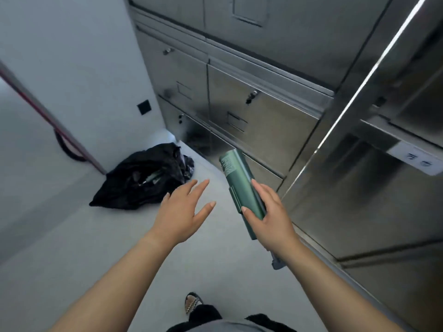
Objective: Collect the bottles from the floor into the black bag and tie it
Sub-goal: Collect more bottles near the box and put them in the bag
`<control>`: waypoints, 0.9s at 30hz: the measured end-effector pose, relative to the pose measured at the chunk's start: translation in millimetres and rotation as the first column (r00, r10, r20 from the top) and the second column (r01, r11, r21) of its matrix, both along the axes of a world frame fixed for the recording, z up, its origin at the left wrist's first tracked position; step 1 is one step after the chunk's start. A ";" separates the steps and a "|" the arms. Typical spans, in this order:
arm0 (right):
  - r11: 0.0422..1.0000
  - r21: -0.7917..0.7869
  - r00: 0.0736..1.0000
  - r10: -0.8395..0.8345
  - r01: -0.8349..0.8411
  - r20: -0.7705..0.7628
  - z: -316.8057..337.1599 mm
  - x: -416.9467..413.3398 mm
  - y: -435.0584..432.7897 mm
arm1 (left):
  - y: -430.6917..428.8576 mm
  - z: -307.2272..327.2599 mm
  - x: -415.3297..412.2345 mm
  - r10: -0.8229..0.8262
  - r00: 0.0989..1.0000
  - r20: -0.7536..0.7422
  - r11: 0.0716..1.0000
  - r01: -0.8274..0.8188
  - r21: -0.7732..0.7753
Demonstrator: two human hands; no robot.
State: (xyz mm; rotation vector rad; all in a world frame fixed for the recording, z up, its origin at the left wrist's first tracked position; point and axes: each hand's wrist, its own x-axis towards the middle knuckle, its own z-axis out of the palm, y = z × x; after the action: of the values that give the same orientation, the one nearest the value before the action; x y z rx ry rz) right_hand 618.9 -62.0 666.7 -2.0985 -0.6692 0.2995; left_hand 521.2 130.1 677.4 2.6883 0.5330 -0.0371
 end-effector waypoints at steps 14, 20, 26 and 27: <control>0.937 -0.026 0.938 0.347 -0.347 -0.014 -19.2 60.6 291.8 | 253.2 -10.3 -24.6 0.362 0.925 -0.118 0.929 -0.348 0.124; 0.902 -0.017 0.902 0.431 -0.432 -0.032 -23.6 111.8 405.8 | 346.8 1.8 12.0 0.498 0.857 -0.134 0.864 -0.478 0.154; 0.867 -0.032 0.867 0.496 -0.497 -0.045 -25.6 154.1 486.5 | 421.1 6.7 45.9 0.555 0.819 -0.148 0.831 -0.534 0.157; 0.864 -0.028 0.864 0.501 -0.503 -0.047 -25.7 159.3 496.4 | 430.1 5.9 48.6 0.556 0.817 -0.149 0.830 -0.536 0.155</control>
State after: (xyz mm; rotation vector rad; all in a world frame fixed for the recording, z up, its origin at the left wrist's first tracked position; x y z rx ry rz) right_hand 778.2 434.3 641.0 -1.9187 -1.1967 0.6447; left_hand 569.8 560.2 683.3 2.5340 1.3896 -0.1053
